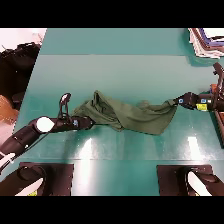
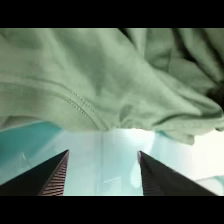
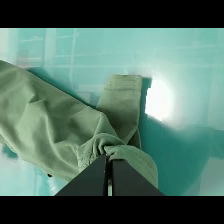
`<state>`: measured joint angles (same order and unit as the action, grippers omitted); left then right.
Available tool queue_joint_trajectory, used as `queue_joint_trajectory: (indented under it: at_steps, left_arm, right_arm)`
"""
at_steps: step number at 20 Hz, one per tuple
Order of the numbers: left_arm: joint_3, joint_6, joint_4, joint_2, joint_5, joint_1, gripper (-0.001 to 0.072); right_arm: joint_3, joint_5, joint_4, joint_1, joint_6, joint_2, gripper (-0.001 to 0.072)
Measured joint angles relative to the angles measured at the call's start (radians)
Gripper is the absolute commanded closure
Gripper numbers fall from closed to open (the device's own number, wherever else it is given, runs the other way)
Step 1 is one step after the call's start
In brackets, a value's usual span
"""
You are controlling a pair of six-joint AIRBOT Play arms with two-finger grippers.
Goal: Fold the shirts.
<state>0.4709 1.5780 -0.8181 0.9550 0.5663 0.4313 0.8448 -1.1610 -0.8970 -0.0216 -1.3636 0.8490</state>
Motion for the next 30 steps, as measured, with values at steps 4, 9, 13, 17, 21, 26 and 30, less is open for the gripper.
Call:
queue_joint_trajectory:
  at_steps: [4,9,13,17,21,26,30]
  left_arm:
    - [-0.003,-0.005,0.061,0.075,-0.074,0.026,0.0178]
    - [0.032,-0.031,0.116,0.152,-0.118,0.035,0.0181]
    - [0.077,-0.039,0.144,0.180,-0.076,0.035,0.0600]
    - [0.158,-0.073,0.164,0.183,0.024,0.036,0.0675]
    - [0.292,-0.115,0.141,0.151,0.116,0.026,0.0675]
    - [0.557,-0.136,0.035,0.040,0.236,-0.139,0.0675]
    - [0.805,-0.142,-0.051,-0.071,0.312,-0.322,0.0675]
  right_arm:
    - [0.002,-0.001,0.007,0.000,0.000,0.002,0.0695]
    - [0.002,-0.003,0.011,0.000,0.000,0.002,0.0695]
    - [0.002,-0.010,0.011,0.000,0.000,0.002,0.0695]
    - [0.002,-0.010,0.012,0.000,0.000,0.002,0.0695]
    - [0.003,-0.008,0.011,-0.003,0.000,-0.017,0.0695]
    - [0.097,0.006,0.006,-0.082,0.002,-0.084,0.0695]
    - [0.298,-0.013,0.006,-0.165,0.019,-0.091,0.0695]
